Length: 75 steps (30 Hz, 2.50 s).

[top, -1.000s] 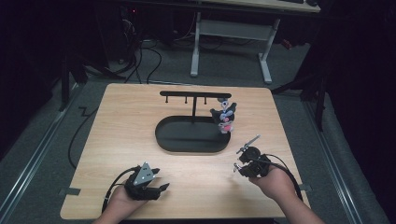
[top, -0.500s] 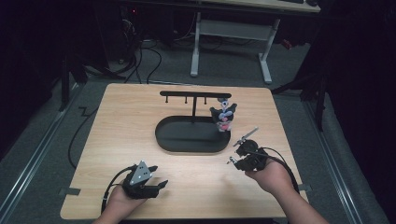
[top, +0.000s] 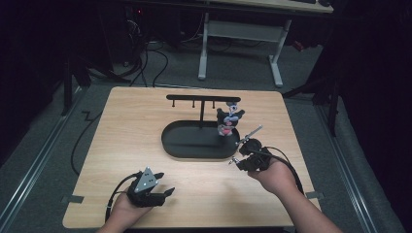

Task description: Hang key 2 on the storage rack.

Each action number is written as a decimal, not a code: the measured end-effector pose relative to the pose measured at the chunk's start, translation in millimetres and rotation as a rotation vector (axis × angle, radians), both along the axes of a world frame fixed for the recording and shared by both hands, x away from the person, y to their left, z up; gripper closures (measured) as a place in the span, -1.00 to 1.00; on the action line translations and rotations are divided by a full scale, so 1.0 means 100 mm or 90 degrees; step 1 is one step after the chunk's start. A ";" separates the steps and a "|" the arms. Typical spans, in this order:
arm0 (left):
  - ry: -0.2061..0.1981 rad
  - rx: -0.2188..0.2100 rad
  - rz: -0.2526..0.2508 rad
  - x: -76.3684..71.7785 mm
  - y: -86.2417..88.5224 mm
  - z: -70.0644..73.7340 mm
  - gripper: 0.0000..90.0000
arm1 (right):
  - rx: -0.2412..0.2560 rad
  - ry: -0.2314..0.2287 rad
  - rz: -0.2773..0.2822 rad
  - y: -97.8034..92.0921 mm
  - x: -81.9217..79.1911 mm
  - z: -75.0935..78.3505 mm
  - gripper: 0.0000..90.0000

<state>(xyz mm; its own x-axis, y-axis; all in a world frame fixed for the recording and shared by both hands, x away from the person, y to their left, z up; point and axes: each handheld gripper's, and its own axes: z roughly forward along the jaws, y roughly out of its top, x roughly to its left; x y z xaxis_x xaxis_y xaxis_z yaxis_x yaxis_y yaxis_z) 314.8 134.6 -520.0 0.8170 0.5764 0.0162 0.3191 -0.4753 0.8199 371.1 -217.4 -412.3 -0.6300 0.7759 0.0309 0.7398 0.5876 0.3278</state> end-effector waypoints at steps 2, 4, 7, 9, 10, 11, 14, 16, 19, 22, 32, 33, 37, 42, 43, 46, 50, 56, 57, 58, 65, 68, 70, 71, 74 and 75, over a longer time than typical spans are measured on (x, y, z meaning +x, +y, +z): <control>0.000 0.000 0.000 0.00 0.00 0.00 -0.25 | -0.001 -0.004 0.003 0.01 0.01 0.00 0.90; 0.000 0.002 0.001 0.00 0.00 0.00 -0.25 | 0.001 -0.004 0.001 0.02 0.02 0.02 0.90; 0.001 0.003 0.002 -0.01 0.03 -0.02 -0.25 | 0.006 -0.009 0.006 0.04 0.05 0.06 0.90; 0.005 0.003 0.004 -0.02 0.06 -0.03 -0.25 | 0.007 -0.014 0.009 0.06 0.07 0.09 0.90; 0.005 0.003 0.008 -0.03 0.09 -0.02 -0.25 | 0.012 -0.013 0.005 0.08 0.09 0.11 0.90; 0.005 0.003 0.008 -0.03 0.09 -0.02 -0.25 | 0.012 -0.013 0.005 0.08 0.09 0.11 0.90; 0.002 -0.010 0.016 -0.05 0.13 0.01 -0.25 | 0.015 -0.017 0.010 0.11 0.15 0.15 0.90; -0.001 -0.007 0.018 -0.07 0.15 0.01 -0.25 | 0.015 -0.021 0.008 0.15 0.21 0.20 0.90; 0.000 -0.001 0.018 -0.07 0.15 0.00 -0.25 | 0.014 -0.021 0.004 0.18 0.24 0.23 0.90; 0.000 -0.004 0.019 -0.07 0.16 0.02 -0.25 | 0.019 -0.027 0.007 0.21 0.29 0.29 0.90; 0.001 -0.005 0.018 -0.06 0.16 0.01 -0.25 | 0.027 -0.037 0.008 0.32 0.51 0.49 0.90; 0.001 -0.002 0.018 -0.06 0.16 0.01 -0.25 | 0.028 -0.035 0.008 0.33 0.53 0.50 0.90; 0.004 -0.009 0.020 -0.06 0.17 0.01 -0.25 | 0.028 -0.034 0.005 0.37 0.60 0.54 0.90; 0.006 -0.007 0.018 -0.06 0.17 0.00 -0.25 | 0.044 -0.045 -0.008 0.38 0.74 0.64 0.90; 0.006 -0.007 0.017 -0.06 0.17 0.00 -0.25 | 0.044 -0.045 -0.008 0.38 0.74 0.64 0.90; 0.008 -0.003 0.012 -0.06 0.17 0.00 -0.24 | 0.039 -0.053 -0.018 0.37 0.83 0.70 0.90; 0.011 -0.003 0.012 -0.06 0.17 -0.01 -0.25 | 0.044 -0.058 -0.026 0.36 0.89 0.74 0.90; 0.014 -0.003 0.011 -0.06 0.17 -0.01 -0.24 | 0.042 -0.061 -0.033 0.39 0.99 0.82 0.90; 0.014 -0.003 0.011 -0.06 0.17 -0.01 -0.24 | 0.041 -0.063 -0.032 0.39 1.01 0.84 0.90; 0.014 -0.003 0.011 -0.06 0.17 -0.01 -0.24 | 0.041 -0.063 -0.032 0.39 1.01 0.84 0.90; 0.015 -0.001 0.008 -0.06 0.17 -0.01 -0.24 | 0.048 -0.075 -0.038 0.44 1.09 0.94 0.90; 0.011 -0.003 0.010 -0.06 0.17 -0.01 -0.24 | 0.047 -0.078 -0.040 0.49 1.13 0.96 0.90; 0.011 -0.003 0.010 -0.06 0.17 -0.01 -0.24 | 0.050 -0.080 -0.038 0.50 1.14 0.96 0.90; 0.011 -0.003 0.010 -0.06 0.17 -0.01 -0.24 | 0.049 -0.082 -0.038 0.51 1.15 0.96 0.90; 0.012 -0.002 0.008 -0.06 0.17 -0.01 -0.24 | 0.045 -0.082 -0.049 0.53 1.20 0.94 0.90; 0.012 -0.002 0.008 -0.06 0.17 -0.01 -0.24 | 0.046 -0.082 -0.052 0.53 1.21 0.93 0.90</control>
<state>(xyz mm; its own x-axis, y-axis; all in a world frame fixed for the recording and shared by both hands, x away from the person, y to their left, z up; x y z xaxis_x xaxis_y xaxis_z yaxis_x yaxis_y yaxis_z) 308.6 151.3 -520.9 0.8094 0.5872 -0.0013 0.3411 -0.4684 0.8150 492.1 -164.5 -319.2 -0.5674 0.8234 0.0116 0.7330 0.4986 0.4628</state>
